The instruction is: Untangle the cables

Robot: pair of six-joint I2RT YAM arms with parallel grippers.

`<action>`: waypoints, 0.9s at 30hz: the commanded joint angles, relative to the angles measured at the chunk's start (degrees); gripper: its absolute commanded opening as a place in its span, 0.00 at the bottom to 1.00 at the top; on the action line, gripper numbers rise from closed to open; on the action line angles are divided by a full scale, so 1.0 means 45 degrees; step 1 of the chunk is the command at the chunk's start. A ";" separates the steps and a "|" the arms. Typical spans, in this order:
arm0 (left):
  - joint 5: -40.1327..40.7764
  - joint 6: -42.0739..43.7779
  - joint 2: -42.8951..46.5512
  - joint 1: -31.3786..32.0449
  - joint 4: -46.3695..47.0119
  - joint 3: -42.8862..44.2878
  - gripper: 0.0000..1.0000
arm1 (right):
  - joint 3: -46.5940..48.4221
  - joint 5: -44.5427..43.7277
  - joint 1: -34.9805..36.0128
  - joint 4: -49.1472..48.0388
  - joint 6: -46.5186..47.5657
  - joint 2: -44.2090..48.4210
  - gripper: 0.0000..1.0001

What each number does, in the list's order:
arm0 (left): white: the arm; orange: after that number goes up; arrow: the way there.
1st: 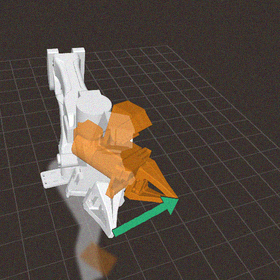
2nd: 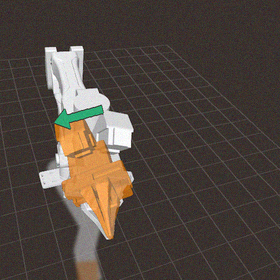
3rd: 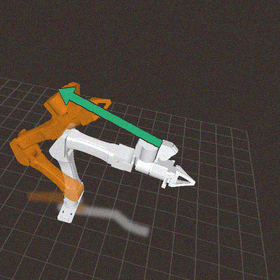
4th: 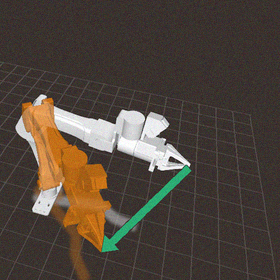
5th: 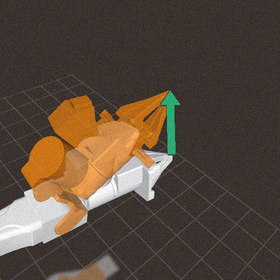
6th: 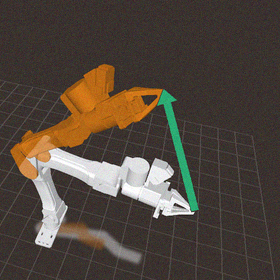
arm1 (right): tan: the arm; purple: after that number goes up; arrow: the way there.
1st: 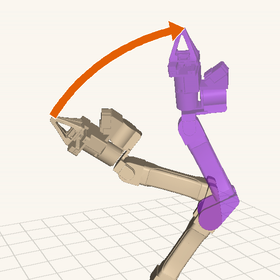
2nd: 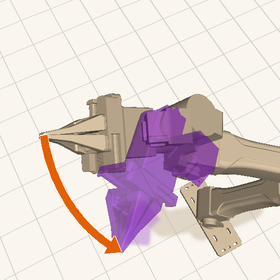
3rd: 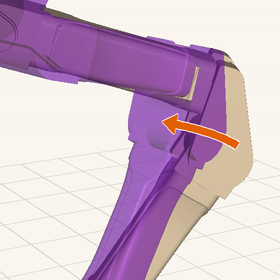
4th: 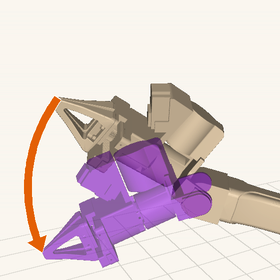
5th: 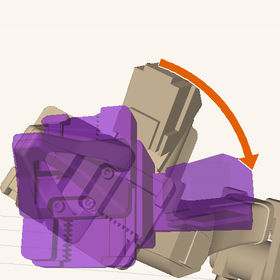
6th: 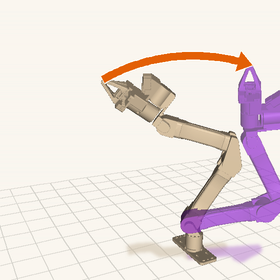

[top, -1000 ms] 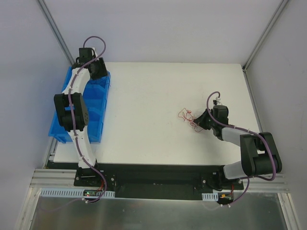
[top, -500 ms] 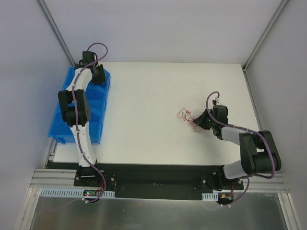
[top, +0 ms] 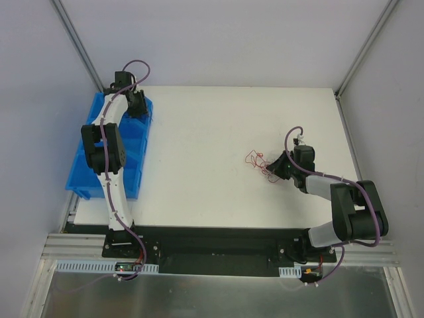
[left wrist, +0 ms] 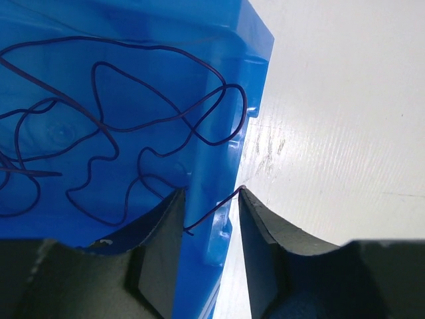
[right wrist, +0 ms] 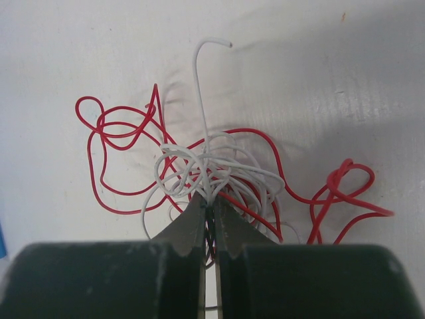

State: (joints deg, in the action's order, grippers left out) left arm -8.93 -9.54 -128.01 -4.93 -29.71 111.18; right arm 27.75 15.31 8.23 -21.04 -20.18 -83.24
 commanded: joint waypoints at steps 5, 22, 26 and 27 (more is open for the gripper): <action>-0.0730 0.0128 -0.0343 0.0118 -0.0487 0.0255 0.28 | 0.0318 0.0113 0.0007 -0.0091 -0.0026 -0.0057 0.01; -0.0359 -0.0067 0.0516 0.0294 -0.0389 0.0411 0.00 | 0.0201 0.0016 0.0007 -0.0071 -0.0006 0.0158 0.01; -0.0398 -0.0106 0.0614 0.0334 -0.0331 0.0528 0.00 | 0.0221 -0.0004 0.0007 -0.0071 -0.0007 0.0120 0.01; -0.0437 -0.0087 0.0614 0.0353 -0.0330 0.0606 0.00 | 0.0259 0.0015 0.0007 -0.0071 -0.0026 0.0081 0.01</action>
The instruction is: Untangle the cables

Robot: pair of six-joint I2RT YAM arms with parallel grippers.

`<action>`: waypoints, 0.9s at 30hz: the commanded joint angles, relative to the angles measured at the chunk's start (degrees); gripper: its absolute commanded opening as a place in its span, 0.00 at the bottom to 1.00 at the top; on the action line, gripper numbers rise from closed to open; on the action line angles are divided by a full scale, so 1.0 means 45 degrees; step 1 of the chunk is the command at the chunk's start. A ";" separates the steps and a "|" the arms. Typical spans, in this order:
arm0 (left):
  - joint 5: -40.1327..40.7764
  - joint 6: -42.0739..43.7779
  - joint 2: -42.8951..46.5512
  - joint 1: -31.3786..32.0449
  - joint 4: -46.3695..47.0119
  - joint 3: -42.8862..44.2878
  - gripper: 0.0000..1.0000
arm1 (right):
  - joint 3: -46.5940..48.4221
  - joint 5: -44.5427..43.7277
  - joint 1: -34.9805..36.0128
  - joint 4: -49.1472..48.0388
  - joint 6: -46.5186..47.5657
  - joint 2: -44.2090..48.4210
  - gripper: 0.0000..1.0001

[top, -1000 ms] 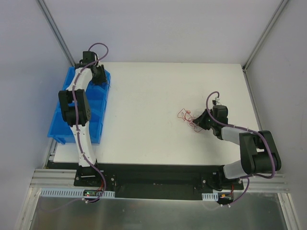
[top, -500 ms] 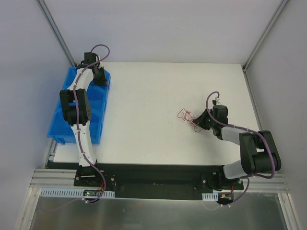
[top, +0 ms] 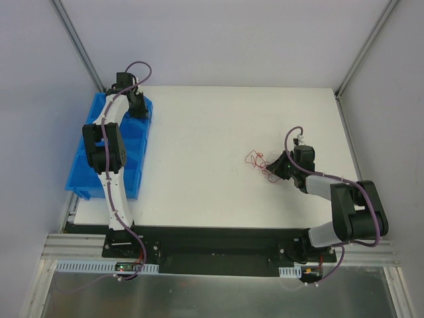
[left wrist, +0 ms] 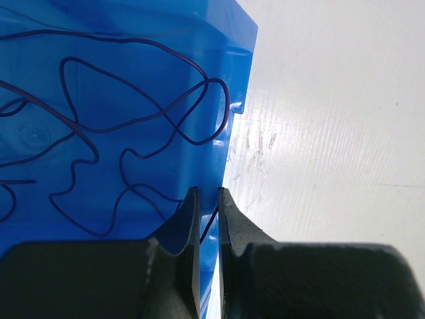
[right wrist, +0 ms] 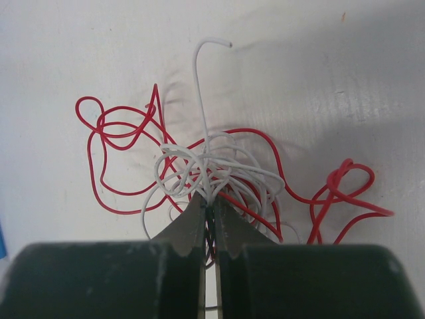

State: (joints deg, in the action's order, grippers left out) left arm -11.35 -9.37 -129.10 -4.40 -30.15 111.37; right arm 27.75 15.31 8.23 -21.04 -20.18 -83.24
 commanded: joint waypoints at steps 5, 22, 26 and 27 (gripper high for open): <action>-0.0152 -0.0145 0.0876 0.0237 -0.0253 0.0700 0.32 | 0.0318 0.0113 0.0007 -0.0071 -0.0046 -0.0057 0.01; -0.0134 0.1339 0.1032 0.0412 -0.0643 0.0075 0.11 | 0.0260 0.0289 0.0007 -0.0130 -0.0143 0.0138 0.01; 0.0607 0.1690 0.1168 0.0705 -0.0722 -0.0159 0.22 | 0.0201 0.0269 0.0027 -0.0169 -0.0143 0.0256 0.01; 0.0706 0.1787 0.1227 0.0763 -0.0741 -0.0217 0.22 | 0.0201 0.0289 0.0007 -0.0188 -0.0163 0.0237 0.01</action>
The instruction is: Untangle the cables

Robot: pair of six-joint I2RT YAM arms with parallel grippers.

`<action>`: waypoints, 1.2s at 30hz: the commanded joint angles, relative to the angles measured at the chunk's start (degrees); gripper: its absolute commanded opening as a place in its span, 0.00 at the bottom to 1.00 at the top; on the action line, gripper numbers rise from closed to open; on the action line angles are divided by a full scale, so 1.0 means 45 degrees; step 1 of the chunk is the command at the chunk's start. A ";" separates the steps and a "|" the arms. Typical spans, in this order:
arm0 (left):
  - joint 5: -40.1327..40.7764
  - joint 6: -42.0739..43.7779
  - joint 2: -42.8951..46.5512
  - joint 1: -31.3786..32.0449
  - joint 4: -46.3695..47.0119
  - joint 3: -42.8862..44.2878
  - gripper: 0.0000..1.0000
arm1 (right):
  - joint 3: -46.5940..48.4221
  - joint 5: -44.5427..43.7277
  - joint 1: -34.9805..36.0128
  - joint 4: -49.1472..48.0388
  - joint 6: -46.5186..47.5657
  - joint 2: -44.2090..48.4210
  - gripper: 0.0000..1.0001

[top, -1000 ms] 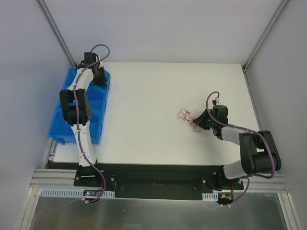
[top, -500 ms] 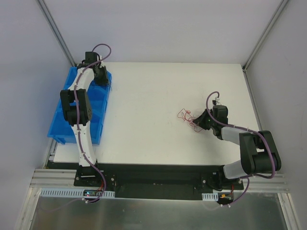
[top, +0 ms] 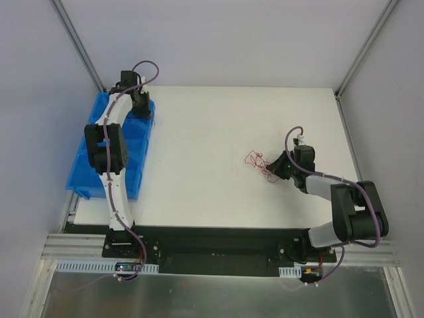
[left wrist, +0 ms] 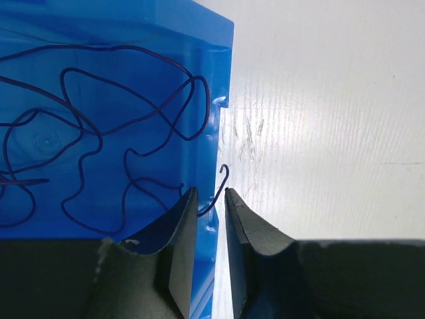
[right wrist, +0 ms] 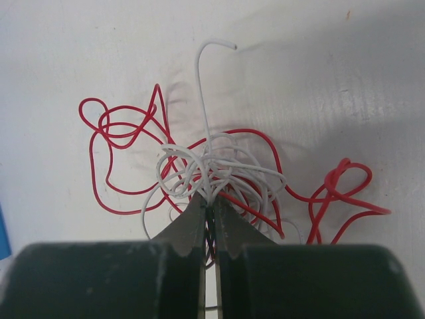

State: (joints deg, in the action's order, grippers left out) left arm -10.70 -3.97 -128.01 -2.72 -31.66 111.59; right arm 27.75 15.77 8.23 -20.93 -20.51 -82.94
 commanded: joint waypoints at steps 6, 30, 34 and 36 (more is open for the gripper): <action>0.1711 0.1330 0.1160 0.0952 -0.0445 -0.0618 0.15 | 0.0201 0.0304 0.0007 -0.0252 -0.0149 0.0129 0.01; 0.3762 0.1624 0.1746 0.2361 -0.0445 -0.0248 0.44 | 0.0162 0.0421 0.0007 -0.0388 -0.0246 0.0052 0.01; 0.6006 -0.0206 0.1454 0.2733 -0.0465 -0.0091 0.60 | 0.0162 0.0577 0.0027 -0.0505 -0.0363 -0.0085 0.01; 0.6342 -0.2000 0.1433 0.2850 -0.0542 -0.0207 0.58 | 0.0162 0.0636 0.0066 -0.0603 -0.0422 -0.0182 0.01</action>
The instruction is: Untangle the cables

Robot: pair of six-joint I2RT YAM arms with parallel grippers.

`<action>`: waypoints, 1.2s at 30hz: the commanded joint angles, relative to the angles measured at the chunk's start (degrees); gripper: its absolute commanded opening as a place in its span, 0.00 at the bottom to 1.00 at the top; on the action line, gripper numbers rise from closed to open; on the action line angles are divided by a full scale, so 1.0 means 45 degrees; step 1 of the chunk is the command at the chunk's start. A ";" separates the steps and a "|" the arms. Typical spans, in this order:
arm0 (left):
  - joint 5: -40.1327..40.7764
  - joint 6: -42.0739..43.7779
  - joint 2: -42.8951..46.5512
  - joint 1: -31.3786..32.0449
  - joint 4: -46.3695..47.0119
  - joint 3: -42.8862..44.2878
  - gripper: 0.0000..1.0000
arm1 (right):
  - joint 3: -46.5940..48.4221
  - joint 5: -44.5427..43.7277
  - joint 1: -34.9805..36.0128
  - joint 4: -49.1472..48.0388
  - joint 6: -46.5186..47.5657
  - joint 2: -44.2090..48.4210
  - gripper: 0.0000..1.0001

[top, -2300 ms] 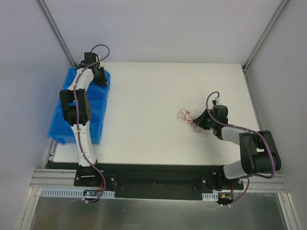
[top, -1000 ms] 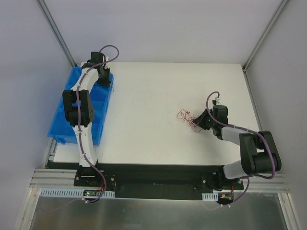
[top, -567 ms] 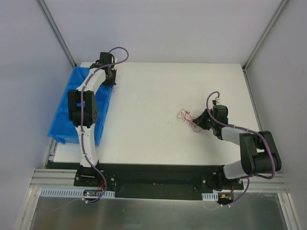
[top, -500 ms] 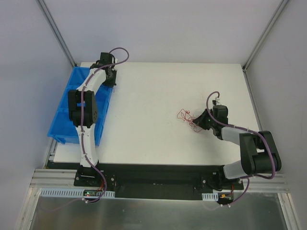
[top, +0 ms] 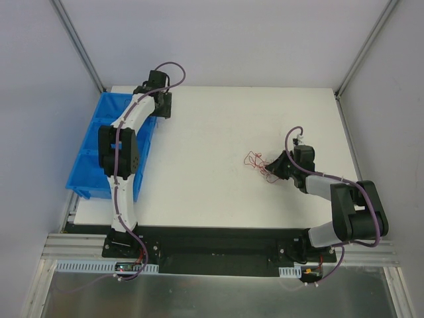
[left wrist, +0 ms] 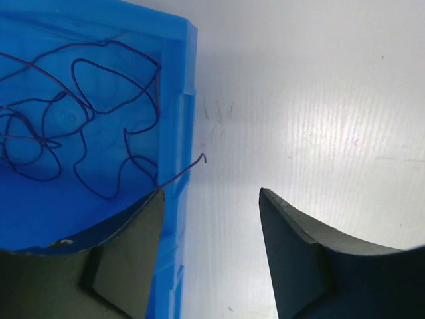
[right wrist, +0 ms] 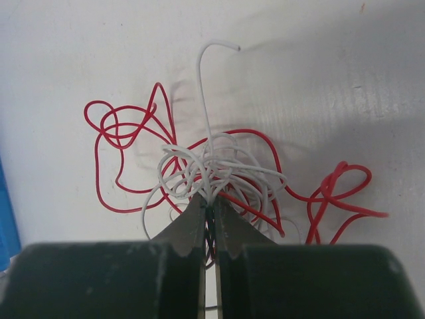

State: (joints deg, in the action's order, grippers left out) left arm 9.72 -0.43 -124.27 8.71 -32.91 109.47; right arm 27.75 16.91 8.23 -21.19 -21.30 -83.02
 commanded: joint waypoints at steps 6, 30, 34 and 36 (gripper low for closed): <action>0.2311 -0.7537 0.0331 0.0603 -0.0266 -0.0284 0.52 | 0.0182 0.0403 0.0124 -0.0623 -0.0267 -0.0319 0.01; 0.7161 -1.4217 -0.1662 0.1367 -0.1650 0.0439 0.64 | 0.0279 0.0403 0.0144 -0.0623 -0.0247 -0.0632 0.01; 0.6416 -1.4945 -0.1954 0.1014 -0.1848 0.0653 0.61 | 0.0299 0.0384 0.0105 -0.0623 -0.0228 -0.0730 0.01; 0.6454 -1.4905 -0.2091 0.0917 -0.1867 0.0926 0.59 | 0.0318 0.0384 0.0124 -0.0642 -0.0228 -0.0788 0.01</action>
State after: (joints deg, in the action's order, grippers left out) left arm 39.59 -63.35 -132.38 14.02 -38.85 110.06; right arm 27.77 18.50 8.45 -23.64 -22.31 -85.43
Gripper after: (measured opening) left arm 0.602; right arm 0.033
